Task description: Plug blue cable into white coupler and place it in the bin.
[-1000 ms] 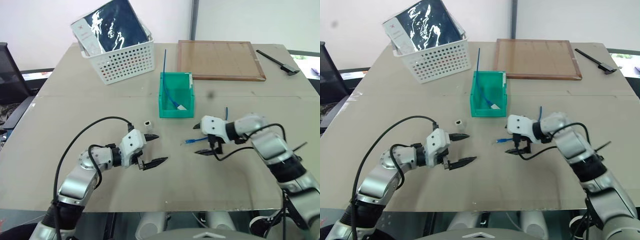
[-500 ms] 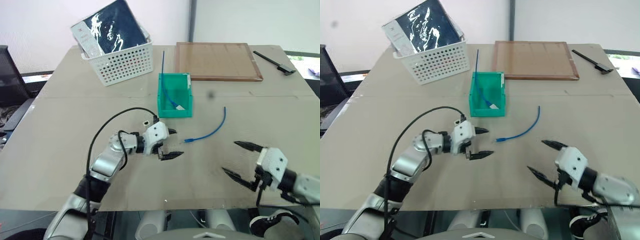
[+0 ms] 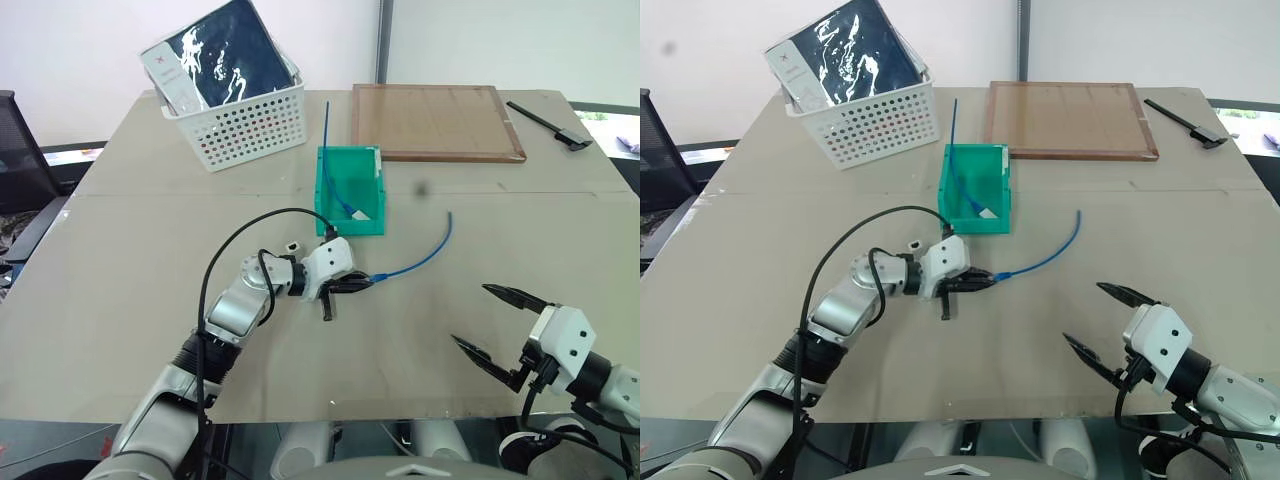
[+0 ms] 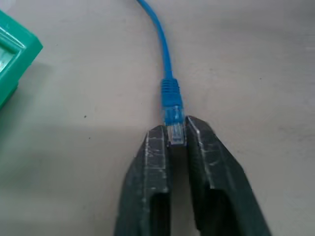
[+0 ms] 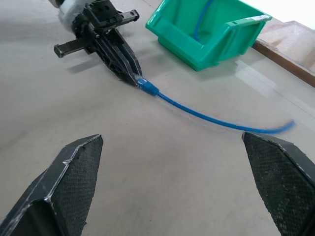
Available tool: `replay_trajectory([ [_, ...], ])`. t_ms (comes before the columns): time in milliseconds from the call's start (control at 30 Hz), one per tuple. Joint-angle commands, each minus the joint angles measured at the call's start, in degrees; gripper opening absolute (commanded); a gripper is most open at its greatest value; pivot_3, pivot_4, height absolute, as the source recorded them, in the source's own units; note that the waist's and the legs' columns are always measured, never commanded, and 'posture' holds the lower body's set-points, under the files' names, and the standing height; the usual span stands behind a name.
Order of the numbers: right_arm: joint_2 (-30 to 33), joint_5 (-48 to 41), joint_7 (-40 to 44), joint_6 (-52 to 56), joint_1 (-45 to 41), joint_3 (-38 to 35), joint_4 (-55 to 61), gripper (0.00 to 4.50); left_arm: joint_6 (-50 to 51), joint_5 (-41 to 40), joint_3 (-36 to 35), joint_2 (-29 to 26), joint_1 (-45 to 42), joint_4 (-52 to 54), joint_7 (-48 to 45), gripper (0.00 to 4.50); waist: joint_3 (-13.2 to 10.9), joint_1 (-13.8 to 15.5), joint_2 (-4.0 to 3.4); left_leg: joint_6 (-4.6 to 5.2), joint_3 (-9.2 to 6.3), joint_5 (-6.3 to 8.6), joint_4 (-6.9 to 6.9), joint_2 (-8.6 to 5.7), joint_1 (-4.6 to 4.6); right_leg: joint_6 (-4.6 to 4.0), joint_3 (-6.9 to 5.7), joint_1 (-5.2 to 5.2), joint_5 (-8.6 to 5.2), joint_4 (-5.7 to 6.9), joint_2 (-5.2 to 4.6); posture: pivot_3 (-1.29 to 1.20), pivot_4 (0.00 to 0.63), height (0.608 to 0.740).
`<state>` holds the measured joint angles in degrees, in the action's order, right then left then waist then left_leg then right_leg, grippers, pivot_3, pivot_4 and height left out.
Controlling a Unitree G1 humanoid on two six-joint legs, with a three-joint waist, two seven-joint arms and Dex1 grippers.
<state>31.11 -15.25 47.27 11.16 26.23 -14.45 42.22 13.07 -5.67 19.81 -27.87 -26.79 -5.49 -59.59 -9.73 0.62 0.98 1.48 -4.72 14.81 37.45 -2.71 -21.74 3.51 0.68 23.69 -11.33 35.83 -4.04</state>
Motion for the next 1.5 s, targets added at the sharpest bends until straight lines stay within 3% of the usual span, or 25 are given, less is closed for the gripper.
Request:
replay_trajectory([
  [33,-0.8,-0.6,-5.9,7.7,0.2,0.7,4.8,4.5,-1.2,-1.0,-0.6,0.5,-0.1,1.5,-1.2,0.02,0.0,0.1,0.0,0.0,0.0,0.0,0.0,0.0,0.0,0.0,0.0,0.0,0.0,0.0,0.0,0.0,0.15,0.74],
  [67,-4.5,-10.8,-13.8,18.2,-1.7,1.4,5.7,4.5,-0.7,-6.1,-3.2,2.2,0.0,4.8,-2.0,0.02,0.0,0.1,0.0,0.0,0.0,0.0,0.0,0.0,0.0,-0.01,0.0,0.0,0.01,0.0,0.0,0.0,0.15,0.74],
  [167,-12.1,-27.0,-26.9,37.1,-6.3,2.1,7.6,4.5,-1.4,-12.4,-7.1,4.9,-0.6,9.1,-2.7,0.02,0.0,0.2,0.04,-0.01,-0.11,-0.01,0.02,0.08,-0.14,-0.09,-0.04,0.14,0.04,0.03,-0.04,0.0,0.15,0.74],
  [233,-16.2,-31.7,-33.4,40.3,-9.7,1.7,7.3,4.5,-3.0,-12.3,-7.7,5.6,-0.8,9.5,-2.2,0.02,0.0,0.2,0.04,-0.01,-0.11,-0.01,0.02,0.07,-0.16,-0.11,0.09,0.15,0.05,0.03,-0.19,0.0,0.15,0.74],
  [333,-21.5,-40.8,-41.6,41.5,-14.2,1.4,7.1,3.71,-7.0,-11.3,-8.3,6.5,-0.9,9.4,-0.9,0.0,0.0,0.0,-0.03,-0.01,-0.03,0.0,-0.03,0.02,-0.11,-0.1,0.07,0.15,0.04,0.01,-0.06,0.0,0.15,0.74],
  [367,-22.6,-43.5,-43.7,41.5,-15.4,1.4,7.1,3.13,-8.2,-11.0,-8.5,6.8,-0.9,9.3,-0.6,0.0,0.0,0.0,-0.03,-0.01,-0.02,0.0,-0.03,0.02,-0.11,-0.09,0.06,0.15,0.04,0.01,-0.04,0.0,0.15,0.74],
  [400,-23.8,-45.7,-46.1,41.1,-16.7,1.5,6.9,2.95,-9.5,-10.7,-8.7,7.0,-0.8,9.1,-0.3,0.0,0.0,0.0,-0.03,0.0,-0.03,0.0,-0.03,0.01,-0.12,-0.09,0.05,0.15,0.04,0.01,-0.03,0.0,0.15,0.74],
  [500,-25.6,-52.3,-51.8,39.2,-20.2,1.9,5.7,2.95,-14.3,-9.0,-8.6,6.8,-0.1,8.2,0.1,0.0,0.0,0.1,-0.03,0.0,-0.04,0.0,-0.03,-0.02,-0.14,-0.08,0.05,0.15,0.05,0.0,-0.01,0.0,0.15,0.74],
  [900,-25.3,-55.5,-56.5,34.4,-28.9,8.4,-0.6,2.95,-25.0,-4.6,-7.5,7.3,-0.4,3.8,1.6,0.0,0.0,-0.9,-0.03,0.02,-0.05,-0.01,-0.03,-0.06,-0.12,-0.07,0.03,0.15,0.05,0.02,0.04,0.0,0.15,0.74],
  [1267,-23.5,-55.2,-56.9,32.0,-30.9,11.6,-2.1,2.95,-23.4,-5.5,-7.8,7.5,-0.1,5.2,2.5,0.0,0.0,-1.4,-0.04,0.02,-0.05,-0.01,-0.03,-0.06,-0.11,-0.07,0.04,0.15,0.05,0.03,0.05,0.0,0.15,0.74],
  [1367,-23.5,-54.9,-56.6,31.1,-31.2,11.9,-2.5,2.16,-23.4,-5.6,-7.8,7.3,0.0,5.4,2.3,0.0,0.0,-1.4,-0.03,0.02,-0.05,-0.01,-0.03,-0.06,-0.11,-0.07,0.04,0.15,0.05,0.03,0.05,0.0,0.15,0.74],
  [1500,-23.4,-55.0,-56.8,30.4,-31.3,12.2,-2.8,0.29,-23.3,-5.7,-7.6,7.2,0.2,5.7,2.3,0.0,0.0,-1.4,-0.04,0.02,-0.05,-0.01,-0.03,-0.06,-0.11,-0.07,0.04,0.15,0.05,0.03,0.05,0.0,0.15,0.74],
])
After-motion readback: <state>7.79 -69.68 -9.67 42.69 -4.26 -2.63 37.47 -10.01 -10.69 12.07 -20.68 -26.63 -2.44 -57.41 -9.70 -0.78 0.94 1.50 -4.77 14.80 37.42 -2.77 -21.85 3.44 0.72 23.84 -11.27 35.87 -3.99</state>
